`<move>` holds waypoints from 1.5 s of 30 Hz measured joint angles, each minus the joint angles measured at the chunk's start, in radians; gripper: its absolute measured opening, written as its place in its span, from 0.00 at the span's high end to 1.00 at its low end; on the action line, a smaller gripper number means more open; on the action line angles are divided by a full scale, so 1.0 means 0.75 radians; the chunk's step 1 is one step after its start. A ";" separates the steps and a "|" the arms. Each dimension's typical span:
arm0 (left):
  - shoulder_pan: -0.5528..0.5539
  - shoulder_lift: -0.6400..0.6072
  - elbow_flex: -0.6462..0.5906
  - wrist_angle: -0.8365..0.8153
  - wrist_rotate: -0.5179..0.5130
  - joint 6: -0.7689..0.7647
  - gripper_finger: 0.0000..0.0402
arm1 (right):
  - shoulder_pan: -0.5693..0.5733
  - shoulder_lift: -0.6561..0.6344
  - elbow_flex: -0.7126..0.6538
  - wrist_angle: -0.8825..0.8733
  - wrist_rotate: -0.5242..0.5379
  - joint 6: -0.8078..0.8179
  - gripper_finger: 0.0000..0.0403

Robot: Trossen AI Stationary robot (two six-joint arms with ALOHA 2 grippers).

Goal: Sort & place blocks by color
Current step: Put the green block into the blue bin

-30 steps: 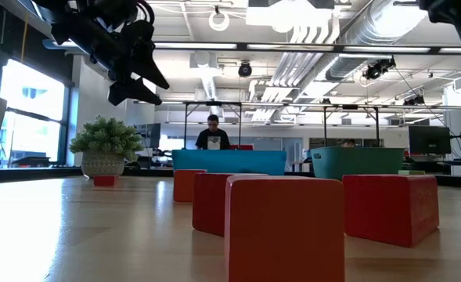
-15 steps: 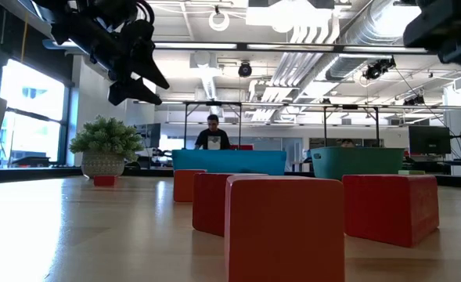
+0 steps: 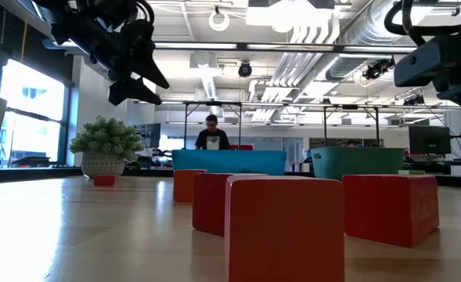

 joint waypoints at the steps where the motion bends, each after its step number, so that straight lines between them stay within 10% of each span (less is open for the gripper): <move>1: 0.000 0.000 0.000 0.000 0.001 0.000 0.45 | -0.004 0.000 0.000 -0.006 -0.001 0.000 0.48; 45: 0.001 0.000 0.000 0.007 -0.003 0.312 0.45 | -0.102 0.086 -0.001 -0.052 -0.126 0.000 0.48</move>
